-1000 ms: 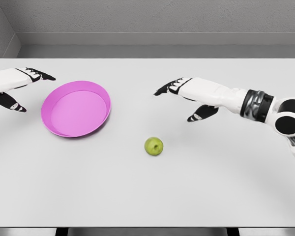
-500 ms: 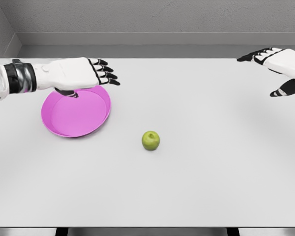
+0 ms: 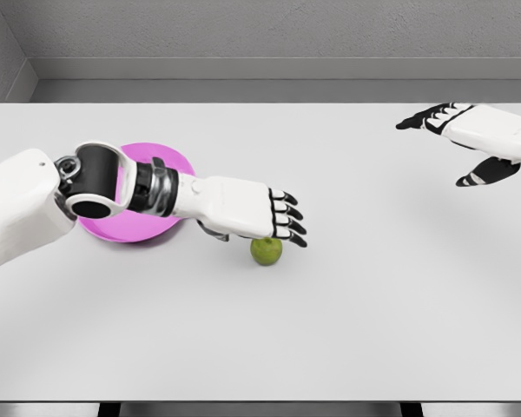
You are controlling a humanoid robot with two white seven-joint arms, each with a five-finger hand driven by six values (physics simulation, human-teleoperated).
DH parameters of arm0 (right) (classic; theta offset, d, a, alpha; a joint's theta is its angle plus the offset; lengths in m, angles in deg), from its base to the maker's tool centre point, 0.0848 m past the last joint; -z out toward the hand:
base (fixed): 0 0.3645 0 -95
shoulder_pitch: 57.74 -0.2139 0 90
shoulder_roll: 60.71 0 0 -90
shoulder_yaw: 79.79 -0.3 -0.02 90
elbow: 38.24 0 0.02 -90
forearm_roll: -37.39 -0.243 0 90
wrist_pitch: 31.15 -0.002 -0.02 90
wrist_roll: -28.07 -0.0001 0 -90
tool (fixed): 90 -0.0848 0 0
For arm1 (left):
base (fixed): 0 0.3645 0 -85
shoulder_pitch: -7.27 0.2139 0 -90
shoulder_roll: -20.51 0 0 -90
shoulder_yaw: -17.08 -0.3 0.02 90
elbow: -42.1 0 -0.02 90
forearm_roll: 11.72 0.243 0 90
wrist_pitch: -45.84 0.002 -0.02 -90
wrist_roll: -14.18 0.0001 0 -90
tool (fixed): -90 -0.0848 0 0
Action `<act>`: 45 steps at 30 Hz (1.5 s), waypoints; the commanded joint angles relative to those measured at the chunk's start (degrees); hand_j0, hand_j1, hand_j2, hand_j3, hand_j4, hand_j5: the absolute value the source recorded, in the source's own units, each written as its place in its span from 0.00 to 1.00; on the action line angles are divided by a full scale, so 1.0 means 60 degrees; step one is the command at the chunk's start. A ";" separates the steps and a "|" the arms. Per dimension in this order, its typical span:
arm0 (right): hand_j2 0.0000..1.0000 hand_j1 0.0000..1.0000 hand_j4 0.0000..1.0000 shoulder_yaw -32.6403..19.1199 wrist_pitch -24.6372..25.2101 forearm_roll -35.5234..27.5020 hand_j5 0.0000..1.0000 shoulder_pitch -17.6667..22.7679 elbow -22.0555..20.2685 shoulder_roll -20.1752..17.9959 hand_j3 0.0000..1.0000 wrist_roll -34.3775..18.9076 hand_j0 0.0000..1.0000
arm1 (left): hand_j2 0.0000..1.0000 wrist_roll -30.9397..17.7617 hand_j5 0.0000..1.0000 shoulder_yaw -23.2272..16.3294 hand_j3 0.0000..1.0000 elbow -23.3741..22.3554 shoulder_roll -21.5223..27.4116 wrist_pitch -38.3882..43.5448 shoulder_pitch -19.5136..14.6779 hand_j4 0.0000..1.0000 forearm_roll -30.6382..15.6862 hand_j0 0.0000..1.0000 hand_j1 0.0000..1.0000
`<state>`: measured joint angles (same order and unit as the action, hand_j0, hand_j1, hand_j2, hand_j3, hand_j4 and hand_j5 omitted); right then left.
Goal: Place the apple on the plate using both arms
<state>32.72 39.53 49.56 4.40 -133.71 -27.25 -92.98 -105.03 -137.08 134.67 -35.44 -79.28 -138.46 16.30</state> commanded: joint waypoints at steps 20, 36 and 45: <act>1.00 1.00 1.00 -0.0016 0.0013 -0.0035 1.00 0.0000 -0.0011 0.0005 1.00 0.0004 1.00 | 1.00 -0.0259 1.00 -0.0410 1.00 -0.0296 -0.0694 0.0020 -0.0117 1.00 0.1542 1.00 1.00; 1.00 1.00 1.00 -0.0016 0.0013 -0.0050 1.00 -0.0015 0.0004 0.0020 1.00 0.0004 1.00 | 0.65 -0.0347 0.65 -0.0527 0.65 -0.0252 -0.0577 0.0020 -0.0073 0.65 0.1542 0.65 0.65; 1.00 1.00 1.00 -0.0016 0.0013 -0.0050 1.00 -0.0029 -0.0011 0.0034 1.00 0.0004 1.00 | 0.76 -0.0347 0.76 -0.0644 0.76 -0.0281 -0.0650 0.0020 -0.0044 0.76 0.1571 0.76 0.76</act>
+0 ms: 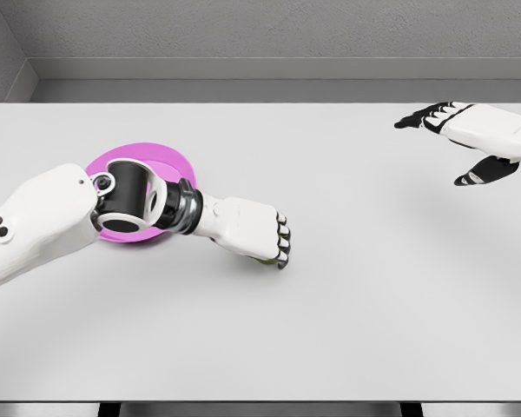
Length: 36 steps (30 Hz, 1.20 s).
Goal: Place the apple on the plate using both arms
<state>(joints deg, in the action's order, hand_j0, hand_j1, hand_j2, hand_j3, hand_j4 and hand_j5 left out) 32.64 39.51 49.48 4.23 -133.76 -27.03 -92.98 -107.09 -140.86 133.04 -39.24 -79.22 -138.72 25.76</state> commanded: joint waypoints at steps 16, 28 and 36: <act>1.00 1.00 1.00 0.0027 0.0015 -0.0036 1.00 0.0000 -0.0017 -0.0003 1.00 0.0004 1.00 | 0.80 -0.0003 0.80 -0.0235 0.80 -0.0172 -0.0193 0.0009 0.0000 0.80 0.0303 0.80 0.80; 1.00 1.00 1.00 0.0027 0.0015 -0.0036 1.00 0.0000 -0.0031 -0.0003 1.00 0.0004 1.00 | 1.00 0.0027 1.00 -0.0133 1.00 -0.0406 -0.0149 0.0009 -0.0088 1.00 0.0288 1.00 1.00; 1.00 1.00 1.00 0.0027 0.0015 -0.0036 1.00 -0.0015 -0.0017 -0.0003 1.00 0.0004 1.00 | 1.00 0.0012 1.00 -0.0118 1.00 -0.0611 -0.0135 0.0009 -0.0103 1.00 0.0347 1.00 1.00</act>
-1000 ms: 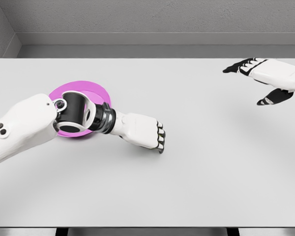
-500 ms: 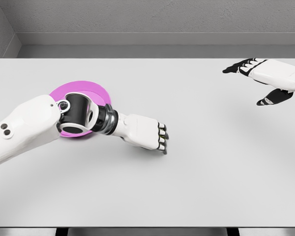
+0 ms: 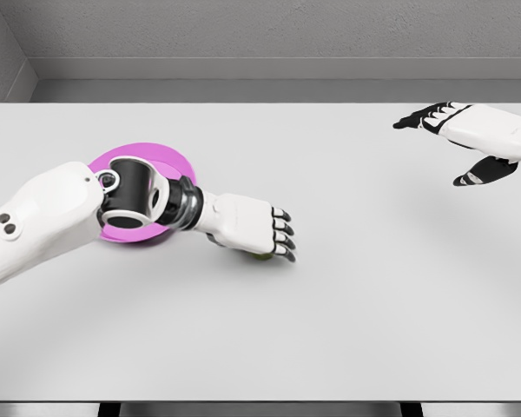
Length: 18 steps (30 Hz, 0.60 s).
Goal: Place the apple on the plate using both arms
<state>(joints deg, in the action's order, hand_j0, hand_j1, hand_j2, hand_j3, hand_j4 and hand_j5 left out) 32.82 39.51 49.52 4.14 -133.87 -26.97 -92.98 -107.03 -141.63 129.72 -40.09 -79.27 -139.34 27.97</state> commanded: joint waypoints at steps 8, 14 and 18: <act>1.00 1.00 1.00 -0.0003 0.0015 -0.0043 1.00 0.0000 0.0001 -0.0012 1.00 0.0004 1.00 | 0.63 -0.0013 0.63 0.0054 0.63 -0.0072 0.0066 0.0018 -0.0015 0.63 -0.0022 0.63 0.63; 1.00 1.00 1.00 -0.0003 0.0015 -0.0029 1.00 0.0000 0.0001 -0.0012 1.00 0.0004 1.00 | 0.50 -0.0028 0.50 0.0039 0.50 -0.0058 0.0023 0.0018 0.0029 0.50 -0.0008 0.50 0.50; 1.00 1.00 1.00 -0.0003 0.0015 -0.0043 1.00 0.0000 0.0001 -0.0012 1.00 0.0004 1.00 | 0.43 -0.0028 0.43 0.0025 0.43 -0.0043 -0.0007 0.0018 0.0044 0.43 0.0226 0.43 0.43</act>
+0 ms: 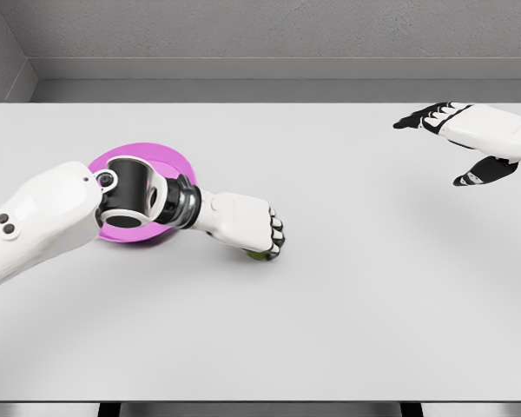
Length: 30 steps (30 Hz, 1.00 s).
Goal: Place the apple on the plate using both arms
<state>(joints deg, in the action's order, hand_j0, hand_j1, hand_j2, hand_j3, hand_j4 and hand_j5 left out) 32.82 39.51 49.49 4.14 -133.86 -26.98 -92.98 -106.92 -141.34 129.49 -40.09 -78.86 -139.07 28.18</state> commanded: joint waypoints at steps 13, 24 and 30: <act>1.00 1.00 1.00 -0.0003 0.0015 -0.0024 1.00 0.0000 -0.0016 -0.0011 1.00 0.0004 1.00 | 0.18 0.0071 0.18 0.0240 0.18 -0.0034 0.0066 -0.0050 0.0000 0.18 -0.0350 0.18 0.18; 1.00 1.00 1.00 -0.0003 0.0015 -0.0039 1.00 0.0000 0.0013 -0.0011 1.00 0.0004 1.00 | 0.19 0.0085 0.19 0.2467 0.19 -0.2084 0.0388 -0.0050 0.0015 0.19 -0.1303 0.19 0.19; 1.00 1.00 1.00 -0.0003 0.0015 -0.0024 1.00 0.0000 0.0013 -0.0011 1.00 0.0004 1.00 | 0.19 0.0085 0.19 0.3038 0.19 -0.2832 0.0901 -0.0050 0.0103 0.19 -0.1332 0.19 0.19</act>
<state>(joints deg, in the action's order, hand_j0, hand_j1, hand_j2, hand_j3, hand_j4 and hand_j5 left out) 32.82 39.52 49.52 4.14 -133.78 -26.98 -92.99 -106.27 -124.54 113.78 -35.75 -79.37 -138.37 21.04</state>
